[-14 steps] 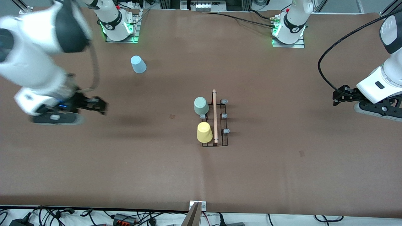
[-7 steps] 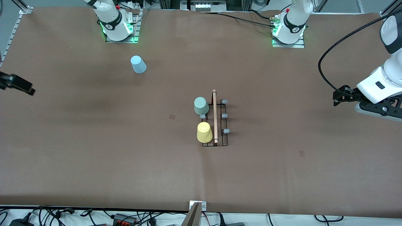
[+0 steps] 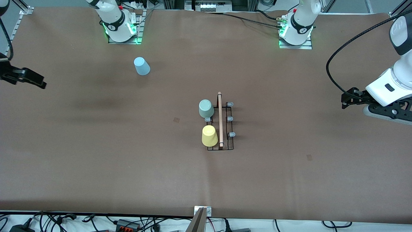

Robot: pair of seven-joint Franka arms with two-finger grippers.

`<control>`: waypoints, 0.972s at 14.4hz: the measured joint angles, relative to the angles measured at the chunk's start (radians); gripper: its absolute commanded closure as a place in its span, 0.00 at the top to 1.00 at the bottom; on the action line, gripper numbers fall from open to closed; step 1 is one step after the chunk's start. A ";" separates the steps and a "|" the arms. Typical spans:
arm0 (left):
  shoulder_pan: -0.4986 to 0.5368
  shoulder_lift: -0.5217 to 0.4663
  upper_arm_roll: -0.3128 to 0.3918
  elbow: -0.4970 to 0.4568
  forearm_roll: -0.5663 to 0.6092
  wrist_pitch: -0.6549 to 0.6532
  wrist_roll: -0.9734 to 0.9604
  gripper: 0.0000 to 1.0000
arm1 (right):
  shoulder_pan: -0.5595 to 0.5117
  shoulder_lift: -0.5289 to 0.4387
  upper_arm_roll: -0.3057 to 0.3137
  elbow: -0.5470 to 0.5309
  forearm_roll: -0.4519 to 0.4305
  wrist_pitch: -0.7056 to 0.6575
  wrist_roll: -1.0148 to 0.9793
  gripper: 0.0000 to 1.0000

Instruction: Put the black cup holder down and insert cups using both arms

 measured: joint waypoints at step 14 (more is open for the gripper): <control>0.000 0.000 0.000 0.000 0.000 0.000 0.000 1.00 | 0.042 -0.015 0.000 -0.009 -0.002 0.016 -0.058 1.00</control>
